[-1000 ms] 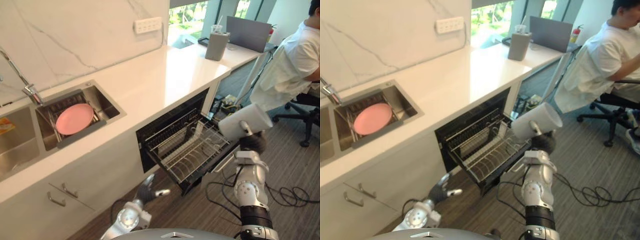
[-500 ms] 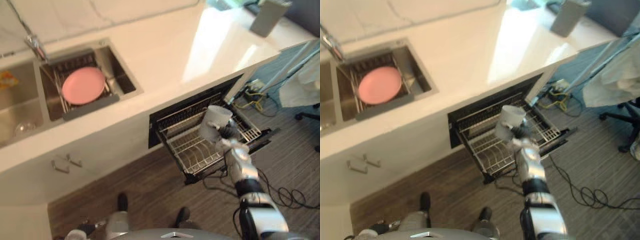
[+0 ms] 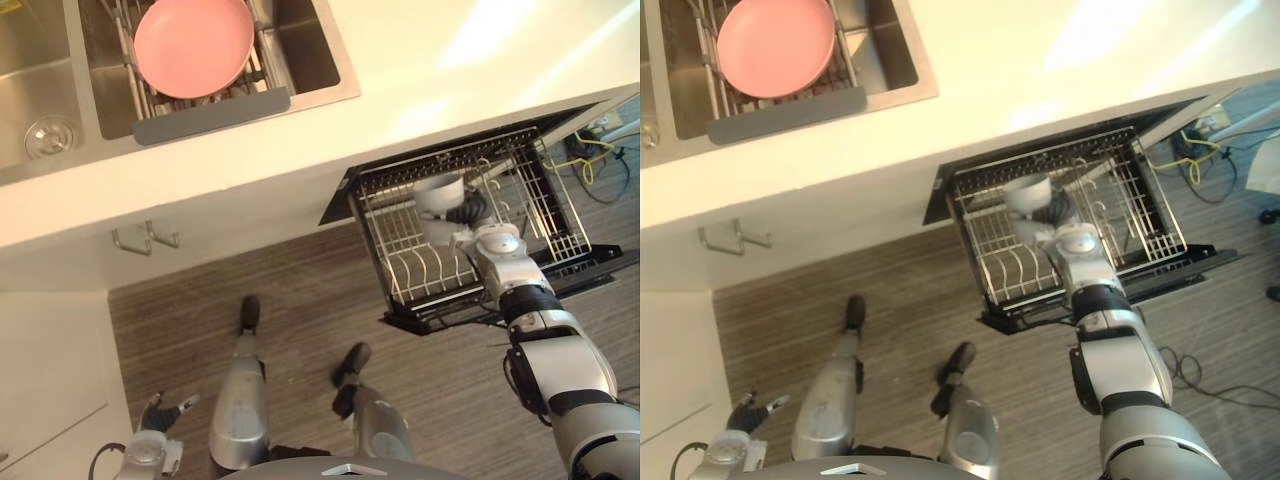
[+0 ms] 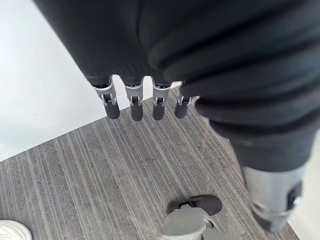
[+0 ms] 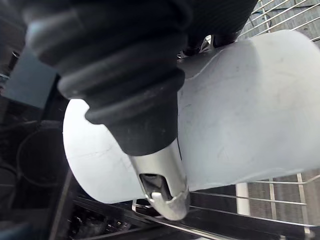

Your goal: Walk over to the sink, pick up the cup, carry it to the dishwasher, place the cup inside the dishwasher, then close the dishwasher door

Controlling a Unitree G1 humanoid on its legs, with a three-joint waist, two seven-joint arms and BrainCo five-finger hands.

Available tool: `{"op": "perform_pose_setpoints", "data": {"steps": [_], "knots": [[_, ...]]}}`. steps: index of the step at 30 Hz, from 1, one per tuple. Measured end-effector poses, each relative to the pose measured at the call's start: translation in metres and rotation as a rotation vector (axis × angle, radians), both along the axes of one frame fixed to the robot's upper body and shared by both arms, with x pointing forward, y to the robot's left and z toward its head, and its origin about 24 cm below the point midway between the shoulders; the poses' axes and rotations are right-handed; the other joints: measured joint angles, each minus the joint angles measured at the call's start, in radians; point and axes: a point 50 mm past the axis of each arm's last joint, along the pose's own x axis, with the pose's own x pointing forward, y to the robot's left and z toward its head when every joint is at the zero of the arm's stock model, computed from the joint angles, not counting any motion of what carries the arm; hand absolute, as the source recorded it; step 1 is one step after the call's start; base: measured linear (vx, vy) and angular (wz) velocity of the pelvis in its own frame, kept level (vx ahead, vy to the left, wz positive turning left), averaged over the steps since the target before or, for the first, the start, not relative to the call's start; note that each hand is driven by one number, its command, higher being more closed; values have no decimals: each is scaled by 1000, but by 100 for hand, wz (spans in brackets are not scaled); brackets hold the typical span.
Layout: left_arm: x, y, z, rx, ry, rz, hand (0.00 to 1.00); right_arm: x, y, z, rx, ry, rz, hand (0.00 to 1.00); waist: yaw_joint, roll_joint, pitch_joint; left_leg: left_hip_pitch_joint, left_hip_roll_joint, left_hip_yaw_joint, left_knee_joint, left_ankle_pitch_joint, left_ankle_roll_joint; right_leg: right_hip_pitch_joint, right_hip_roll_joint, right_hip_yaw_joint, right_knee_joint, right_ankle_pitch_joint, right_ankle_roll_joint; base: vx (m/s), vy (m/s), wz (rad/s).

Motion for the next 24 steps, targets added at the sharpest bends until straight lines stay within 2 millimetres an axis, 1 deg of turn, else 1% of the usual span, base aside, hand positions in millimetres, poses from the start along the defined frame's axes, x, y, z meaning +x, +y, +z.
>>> {"op": "perform_pose_setpoints", "data": {"steps": [4, 6, 8, 9, 10, 12, 13, 14, 17, 18, 19, 21, 22, 24], "knots": [[9, -5, 1, 0, -15, -20, 0, 1, 1, -5, -24, 52, -6, 100, 8, 4, 8, -33, 0, -12, 0, 10, 4, -31, 0, -1, 7, -3, -2, -28, -29, 5], [16, -8, 3, -5, -28, -34, 0, 3, -2, -2, -26, 58, -25, 100, 9, 16, 24, -46, -1, -24, 0, 17, 5, -41, -1, -3, 20, -8, 1, -36, -24, 12], [23, -13, 4, -10, -45, -60, 0, 5, -5, 0, -21, 73, -47, 100, 18, 30, 37, -61, -1, -27, 0, 18, 2, -66, -8, -3, 48, -17, 6, -50, -28, 7], [25, -19, 4, -13, -63, -87, 0, 6, -7, 2, -20, 78, -66, 100, 21, 44, 45, -74, -5, -32, 0, 21, 2, -83, -15, -4, 66, -24, 7, -34, -30, 7], [26, -20, 4, -12, -69, -96, 0, 6, -8, 2, -20, 77, -70, 100, 22, 49, 48, -78, -6, -34, 0, 23, 3, -87, -17, -5, 71, -25, 8, -25, -29, 9], [31, -28, 5, -16, -96, -120, 0, 7, -10, 5, -21, 76, -90, 100, 28, 71, 59, -94, -13, -46, 5, 31, 8, -103, -28, -10, 87, -30, 10, -18, -28, 11], [32, -30, 5, -20, -100, -126, 0, 8, -10, 5, -21, 71, -97, 100, 28, 78, 63, -97, -17, -49, 6, 33, 10, -105, -32, -14, 93, -33, 11, -10, -21, 17], [35, -35, 5, -26, -105, -144, 0, 8, -14, 8, -28, 62, -127, 100, 28, 89, 69, -99, -23, -55, 6, 35, 12, -106, -39, -20, 102, -38, 13, -17, -14, 16], [37, -39, 5, -36, -110, -153, 0, 12, -15, 20, -14, 29, -151, 100, 29, 94, 70, -112, -31, -61, 6, 36, 14, -123, -52, -24, 121, -47, 16, -22, -27, 10], [37, -42, 4, -42, -110, -161, 0, 14, -15, 27, 5, 6, -162, 100, 31, 101, 73, -116, -34, -66, 6, 37, 15, -127, -57, -28, 130, -52, 18, -18, -36, 9], [37, -43, 4, -44, -110, -162, 0, 15, -16, 28, 8, 4, -165, 100, 31, 103, 74, -116, -35, -67, 6, 37, 15, -127, -58, -29, 132, -54, 18, -28, -47, 8], [37, -49, 3, -57, -107, -177, 0, 16, -20, 37, 18, -8, -183, 100, 36, 119, 79, -116, -37, -68, 6, 38, 15, -132, -66, -29, 148, -61, 20, -28, -44, 5], [37, -50, 2, -60, -107, -177, 0, 17, -20, 42, 28, -18, -183, 0, 36, 123, 80, -117, -38, -68, 6, 38, 16, -135, -68, -28, 153, -64, 20, -24, -34, 2], [37, -51, 2, -61, -110, -176, 0, 19, -19, 47, 51, -34, -182, 0, 36, 127, 81, -118, -40, -70, 6, 39, 15, -141, -71, -28, 167, -74, 19, -28, -43, 3]]}}
